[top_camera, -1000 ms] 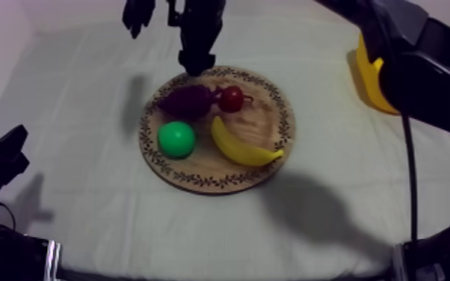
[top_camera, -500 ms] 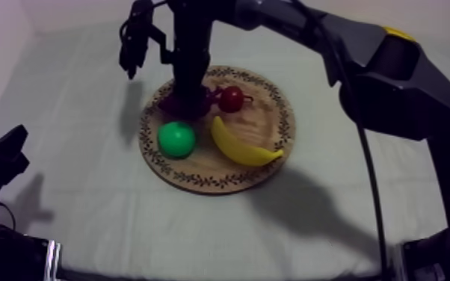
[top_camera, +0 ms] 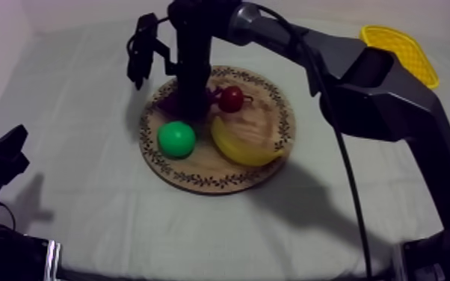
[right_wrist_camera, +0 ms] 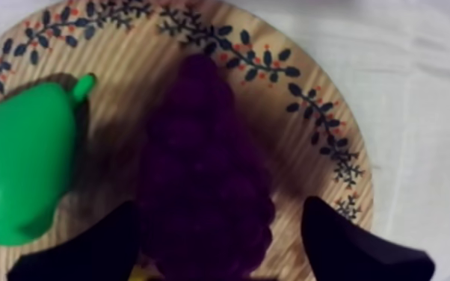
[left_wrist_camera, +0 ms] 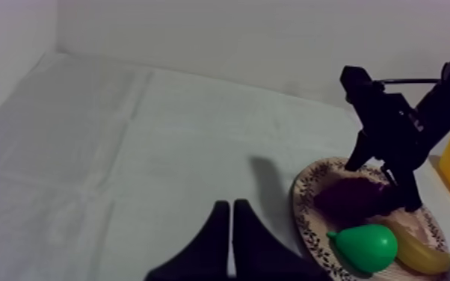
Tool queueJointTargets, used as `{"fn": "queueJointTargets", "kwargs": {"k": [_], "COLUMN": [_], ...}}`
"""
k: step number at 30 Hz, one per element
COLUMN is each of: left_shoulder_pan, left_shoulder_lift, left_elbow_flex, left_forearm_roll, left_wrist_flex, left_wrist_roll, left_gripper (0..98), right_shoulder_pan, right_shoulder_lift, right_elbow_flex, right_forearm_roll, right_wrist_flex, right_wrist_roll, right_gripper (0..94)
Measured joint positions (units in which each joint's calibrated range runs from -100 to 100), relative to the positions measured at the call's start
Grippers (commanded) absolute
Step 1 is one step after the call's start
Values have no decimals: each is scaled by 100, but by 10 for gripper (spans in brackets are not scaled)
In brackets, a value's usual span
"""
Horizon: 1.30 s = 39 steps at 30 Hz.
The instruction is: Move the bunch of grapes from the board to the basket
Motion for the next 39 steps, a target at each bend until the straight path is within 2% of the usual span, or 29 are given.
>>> {"fn": "queueJointTargets", "kwargs": {"k": [2, 6, 10, 16, 25, 39], "left_shoulder_pan": [0, 0, 0, 0, 0, 0], "left_shoulder_lift": [0, 0, 0, 0, 0, 0], "left_elbow_flex": [0, 0, 0, 0, 0, 0], "left_forearm_roll": [0, 0, 0, 0, 0, 0], "left_wrist_flex": [0, 0, 0, 9, 9, 9], "left_wrist_roll": [0, 0, 0, 0, 0, -3], "left_gripper": [1, 1, 1, 1, 1, 1], "right_shoulder_pan": [9, 9, 6, -1, 114, 603], "right_shoulder_lift": [59, 100, 100, -67, -932, -2689], "right_elbow_flex": [-7, -7, -7, 64, 402, 1464], "right_forearm_roll": [0, 0, 0, -49, 41, 314], "right_wrist_flex": [4, -5, -5, -23, -42, -893], "right_wrist_roll": [24, 31, 31, 28, -30, -582], "right_gripper": [543, 344, 273, 265, 272, 271]}}
